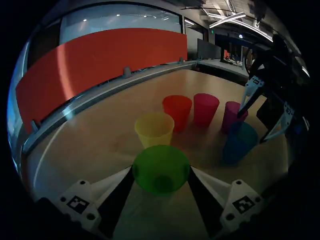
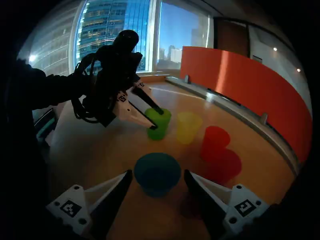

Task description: Pour water

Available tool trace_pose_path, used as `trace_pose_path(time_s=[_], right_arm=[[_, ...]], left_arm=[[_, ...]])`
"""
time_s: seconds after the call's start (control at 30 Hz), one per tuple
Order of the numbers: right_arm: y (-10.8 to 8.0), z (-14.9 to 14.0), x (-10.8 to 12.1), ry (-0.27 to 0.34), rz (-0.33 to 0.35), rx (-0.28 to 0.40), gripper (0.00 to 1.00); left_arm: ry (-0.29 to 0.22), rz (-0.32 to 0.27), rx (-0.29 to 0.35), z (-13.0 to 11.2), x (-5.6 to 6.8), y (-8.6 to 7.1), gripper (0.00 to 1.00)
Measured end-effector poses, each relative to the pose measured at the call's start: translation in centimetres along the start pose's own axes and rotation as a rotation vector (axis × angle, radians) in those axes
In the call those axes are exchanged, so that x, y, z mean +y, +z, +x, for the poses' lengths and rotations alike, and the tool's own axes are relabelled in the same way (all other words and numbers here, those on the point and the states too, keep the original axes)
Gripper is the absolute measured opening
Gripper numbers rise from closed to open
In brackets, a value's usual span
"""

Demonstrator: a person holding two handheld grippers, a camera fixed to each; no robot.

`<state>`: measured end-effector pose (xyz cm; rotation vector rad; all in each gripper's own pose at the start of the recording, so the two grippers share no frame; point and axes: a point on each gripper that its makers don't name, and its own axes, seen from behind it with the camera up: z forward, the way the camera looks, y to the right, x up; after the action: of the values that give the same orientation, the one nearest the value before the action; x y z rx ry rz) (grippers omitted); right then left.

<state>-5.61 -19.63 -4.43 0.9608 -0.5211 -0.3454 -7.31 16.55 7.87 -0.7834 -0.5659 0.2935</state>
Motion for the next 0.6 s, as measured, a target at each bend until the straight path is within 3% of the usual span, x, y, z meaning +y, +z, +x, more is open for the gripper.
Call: trace_pose_path(time_s=[0.6], right_arm=[[2.3,-0.9,0.2,-0.027,0.018,-0.043,1.00]], left_arm=[[-0.006,0.001,0.033,0.7,0.0,-1.6,0.89]])
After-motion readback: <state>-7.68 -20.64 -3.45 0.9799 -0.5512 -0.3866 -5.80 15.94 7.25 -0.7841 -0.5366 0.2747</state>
